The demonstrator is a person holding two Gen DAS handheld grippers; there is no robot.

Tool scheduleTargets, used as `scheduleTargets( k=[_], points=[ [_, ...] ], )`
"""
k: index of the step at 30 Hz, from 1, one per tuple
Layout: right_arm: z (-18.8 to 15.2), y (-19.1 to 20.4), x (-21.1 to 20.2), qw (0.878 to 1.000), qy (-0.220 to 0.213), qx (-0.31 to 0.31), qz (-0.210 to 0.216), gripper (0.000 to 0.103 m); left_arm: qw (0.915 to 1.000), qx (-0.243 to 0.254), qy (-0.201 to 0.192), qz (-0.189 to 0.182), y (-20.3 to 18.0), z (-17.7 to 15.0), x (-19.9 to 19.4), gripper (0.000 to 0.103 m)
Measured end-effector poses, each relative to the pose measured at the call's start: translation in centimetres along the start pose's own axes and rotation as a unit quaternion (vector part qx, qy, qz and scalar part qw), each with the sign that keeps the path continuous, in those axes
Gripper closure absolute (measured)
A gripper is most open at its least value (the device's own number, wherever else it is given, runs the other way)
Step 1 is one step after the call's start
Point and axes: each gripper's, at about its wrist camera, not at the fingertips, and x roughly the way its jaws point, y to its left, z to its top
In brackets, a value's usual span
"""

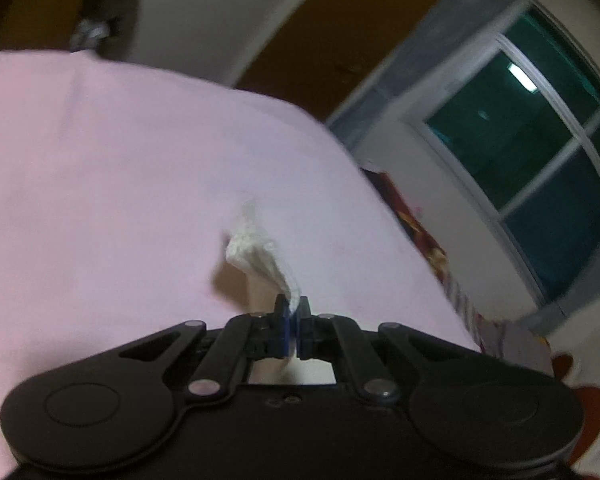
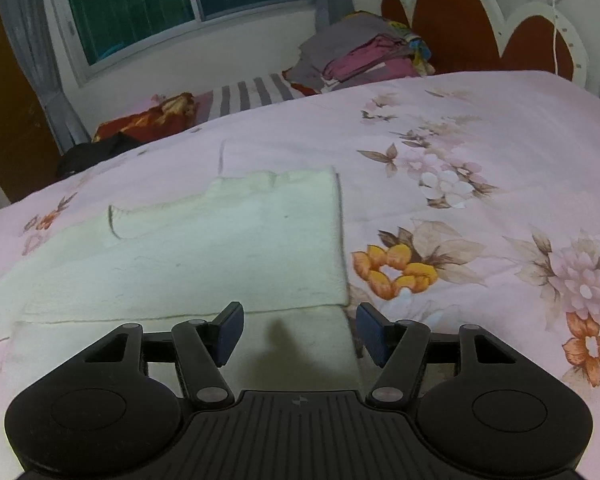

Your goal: Fold small clothes

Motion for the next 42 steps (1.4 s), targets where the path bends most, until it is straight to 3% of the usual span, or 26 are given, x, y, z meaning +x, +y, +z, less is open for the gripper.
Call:
scheduleTargets(
  k=[5,10,14,18,26,29,31,34,36,39,42],
  points=[
    [0.2,-1.3,-0.6,1.0,-0.012,0.016,0.003,0.04,0.9948,0.075,0.032,-0.062,-7.5,-2.9,0.1,0.101],
    [0.6,-2.9,-1.0,0.999,-0.016,0.029,0.002,0.04,0.9798,0.144,0.074,-0.117,-16.0,-8.4,1.2,0.101],
    [1.1,-4.7,-1.8,0.999,-0.027,0.042,0.005,0.04,0.9596,0.177,0.132,-0.175,-21.9,-13.7,2.9,0.101],
    [0.9,-7.0,-2.6,0.998,-0.029,0.062,0.003,0.04,0.9393,0.22,0.169,-0.203,-27.5,-19.2,3.8,0.101],
    [-0.2,-11.6,-4.1,0.995,-0.026,0.095,-0.014,0.04,0.8914,0.321,0.226,-0.227,-31.6,-28.1,3.2,0.101],
    [-0.3,-13.0,-4.7,0.994,-0.025,0.103,-0.019,0.04,0.8781,0.33,0.263,-0.226,-31.9,-31.0,4.3,0.098],
    [-0.3,-13.6,-5.0,0.993,-0.023,0.11,-0.022,0.04,0.8677,0.332,0.298,-0.218,-31.8,-32.6,5.1,0.07],
    [0.0,-14.2,-5.4,0.993,-0.021,0.115,-0.013,0.04,0.8679,0.337,0.285,-0.228,-31.4,-33.2,3.9,0.051],
    [0.3,-13.9,-5.6,0.994,-0.023,0.109,-0.01,0.04,0.873,0.34,0.272,-0.22,-30.9,-32.3,2.8,0.049],
    [1.0,-12.8,-5.2,0.994,-0.026,0.103,0.004,0.04,0.886,0.343,0.231,-0.21,-29.2,-30.0,0.7,0.044],
    [1.8,-10.8,-4.2,0.995,-0.028,0.095,0.028,0.04,0.9059,0.33,0.198,-0.177,-25.7,-26.2,-1.0,0.044]
  ],
)
